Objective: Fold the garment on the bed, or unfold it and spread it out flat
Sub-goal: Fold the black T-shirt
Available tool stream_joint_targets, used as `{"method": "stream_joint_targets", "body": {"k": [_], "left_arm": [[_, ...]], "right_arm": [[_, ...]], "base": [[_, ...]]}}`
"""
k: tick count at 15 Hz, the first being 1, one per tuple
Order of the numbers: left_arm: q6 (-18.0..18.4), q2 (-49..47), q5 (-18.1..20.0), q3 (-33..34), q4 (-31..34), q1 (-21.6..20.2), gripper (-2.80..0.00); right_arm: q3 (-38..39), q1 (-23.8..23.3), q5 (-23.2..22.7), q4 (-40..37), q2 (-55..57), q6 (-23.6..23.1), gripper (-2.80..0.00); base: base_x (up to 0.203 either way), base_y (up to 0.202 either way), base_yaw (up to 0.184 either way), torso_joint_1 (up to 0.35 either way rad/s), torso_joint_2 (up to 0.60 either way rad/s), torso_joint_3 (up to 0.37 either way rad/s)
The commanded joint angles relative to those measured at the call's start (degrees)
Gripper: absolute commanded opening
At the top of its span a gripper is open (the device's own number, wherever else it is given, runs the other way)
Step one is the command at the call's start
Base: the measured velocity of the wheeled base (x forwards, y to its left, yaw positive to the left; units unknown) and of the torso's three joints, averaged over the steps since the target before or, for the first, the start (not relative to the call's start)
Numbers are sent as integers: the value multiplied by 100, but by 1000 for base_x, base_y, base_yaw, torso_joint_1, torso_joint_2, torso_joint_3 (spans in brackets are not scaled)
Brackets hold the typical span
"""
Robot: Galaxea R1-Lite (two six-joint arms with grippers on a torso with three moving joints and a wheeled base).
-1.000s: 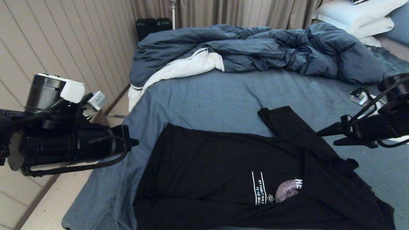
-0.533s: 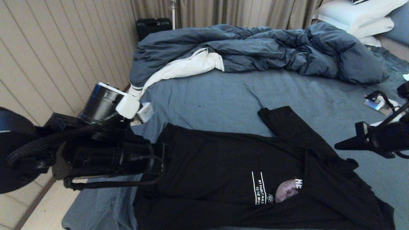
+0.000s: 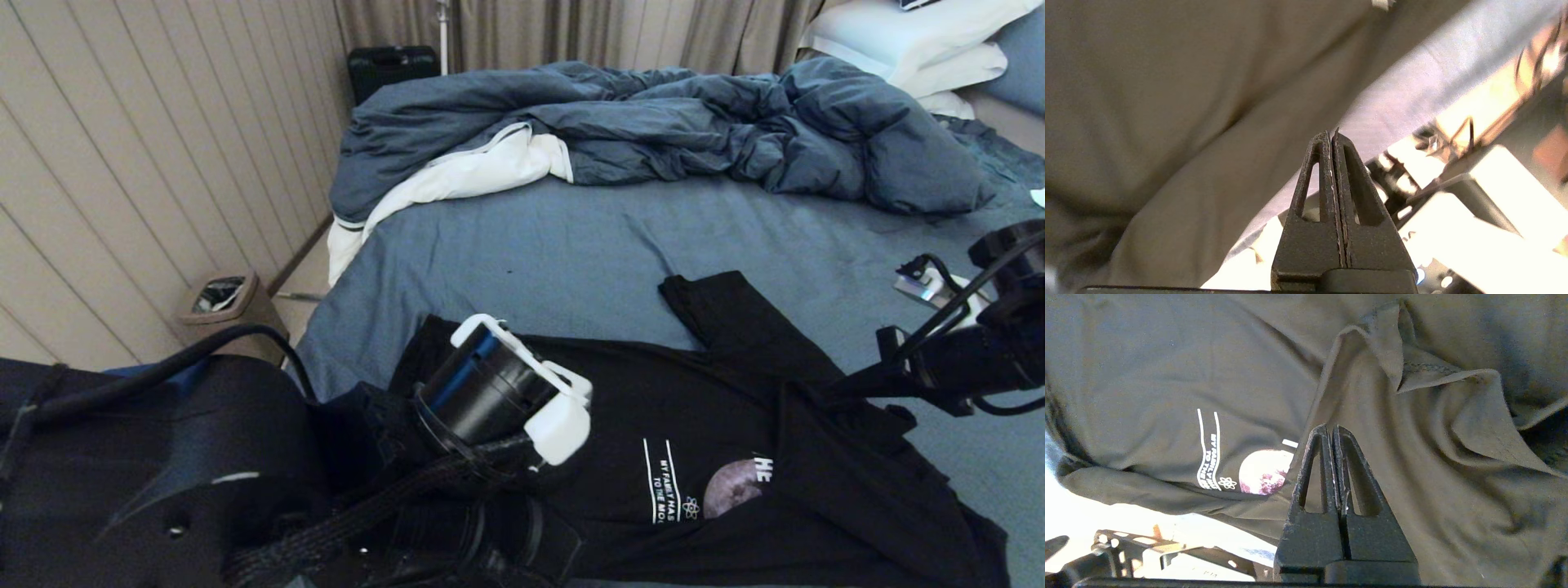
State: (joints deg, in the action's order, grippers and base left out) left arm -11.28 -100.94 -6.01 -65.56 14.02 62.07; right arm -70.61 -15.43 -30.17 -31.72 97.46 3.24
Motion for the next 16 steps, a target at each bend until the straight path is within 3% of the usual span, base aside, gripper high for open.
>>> {"method": "stream_joint_targets", "body": {"k": [1, 6, 7, 11, 16], "left_arm": [[215, -348, -6, -170, 39, 307, -280], [761, -1078, -145, -721, 153, 983, -280], [825, -1243, -267, -767, 151, 1081, 0], [1163, -1674, -686, -849, -247, 1123, 0], [1318, -1829, -700, -830, -522, 561, 0]], "right_arm": [[-13, -4, -96, -10, 152, 1, -280], [-38, -44, -470, -10, 257, -8, -280], [-50, -81, -522, -1, 273, -8, -280], [-58, -361, -855, 8, 273, -58, -280], [-50, -589, -1307, -1, 265, -157, -280]], "base": [[0, 0, 0, 0, 0, 0], [0, 0, 0, 0, 0, 0], [0, 0, 0, 0, 0, 0], [0, 0, 0, 0, 0, 0], [0, 0, 0, 0, 0, 0]]}}
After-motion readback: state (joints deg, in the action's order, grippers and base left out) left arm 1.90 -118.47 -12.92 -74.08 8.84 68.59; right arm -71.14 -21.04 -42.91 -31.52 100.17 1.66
